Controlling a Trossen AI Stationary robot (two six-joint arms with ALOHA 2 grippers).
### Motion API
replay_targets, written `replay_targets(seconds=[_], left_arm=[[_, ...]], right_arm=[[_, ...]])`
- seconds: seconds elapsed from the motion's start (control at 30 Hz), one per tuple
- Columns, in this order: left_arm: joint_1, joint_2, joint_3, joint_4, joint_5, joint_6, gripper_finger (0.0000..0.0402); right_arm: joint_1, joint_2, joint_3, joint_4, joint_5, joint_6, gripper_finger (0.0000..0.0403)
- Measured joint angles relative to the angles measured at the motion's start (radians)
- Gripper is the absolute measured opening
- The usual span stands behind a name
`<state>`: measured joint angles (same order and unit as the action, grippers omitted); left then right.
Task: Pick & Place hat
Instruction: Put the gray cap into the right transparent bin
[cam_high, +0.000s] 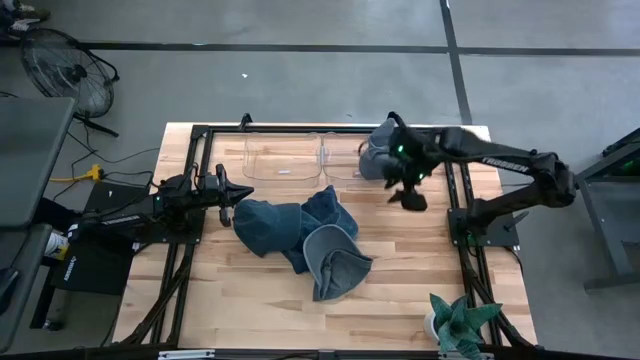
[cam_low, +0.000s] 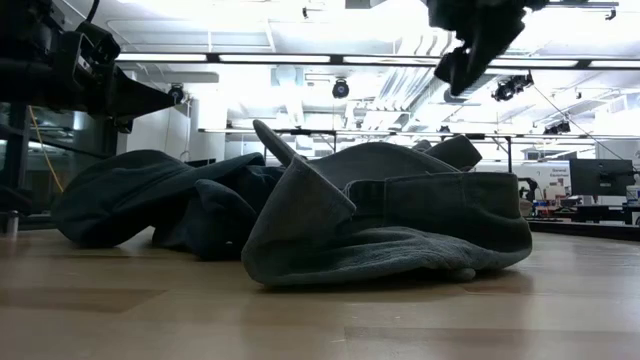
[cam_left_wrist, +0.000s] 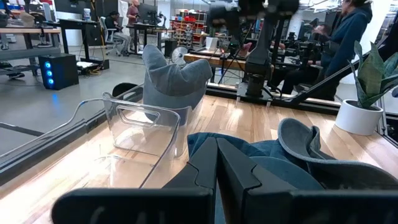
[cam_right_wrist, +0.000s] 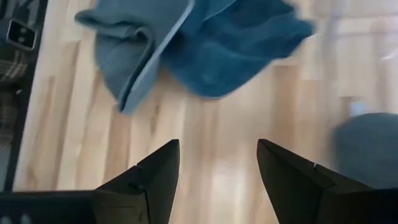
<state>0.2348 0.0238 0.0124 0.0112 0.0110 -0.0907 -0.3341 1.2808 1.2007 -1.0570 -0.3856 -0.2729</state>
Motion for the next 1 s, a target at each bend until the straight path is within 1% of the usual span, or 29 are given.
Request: replay_targets(seconds=[0.1,0.27,0.5,0.57,0.7,0.83,1.0], left_arm=[[0.000,0.000,0.000,0.000,0.000,0.000,0.0001],[0.000,0.000,0.000,0.000,0.000,0.000,0.0001],[0.000,0.000,0.000,0.000,0.000,0.000,0.0001],[0.000,0.000,0.000,0.000,0.000,0.000,0.0001],[0.000,0.000,0.000,0.000,0.000,0.000,0.0001],[0.000,0.000,0.000,0.000,0.000,0.000,0.0001],[0.000,0.000,0.000,0.000,0.000,0.000,0.0001]], right_arm=[[0.074,0.000,-0.058,0.047,0.001,0.074,0.0208],[0.201,0.000,-0.146,0.153,0.032,0.199,0.0208],[0.366,0.000,-0.274,0.387,0.045,0.479,0.0208],[0.406,0.000,-0.308,0.471,0.070,0.554,0.0208],[0.480,0.000,-0.372,0.612,0.155,0.681,0.0210],[0.536,0.000,-0.441,0.703,0.222,0.801,0.0210],[0.591,0.000,-0.546,0.864,0.283,0.895,0.0211]])
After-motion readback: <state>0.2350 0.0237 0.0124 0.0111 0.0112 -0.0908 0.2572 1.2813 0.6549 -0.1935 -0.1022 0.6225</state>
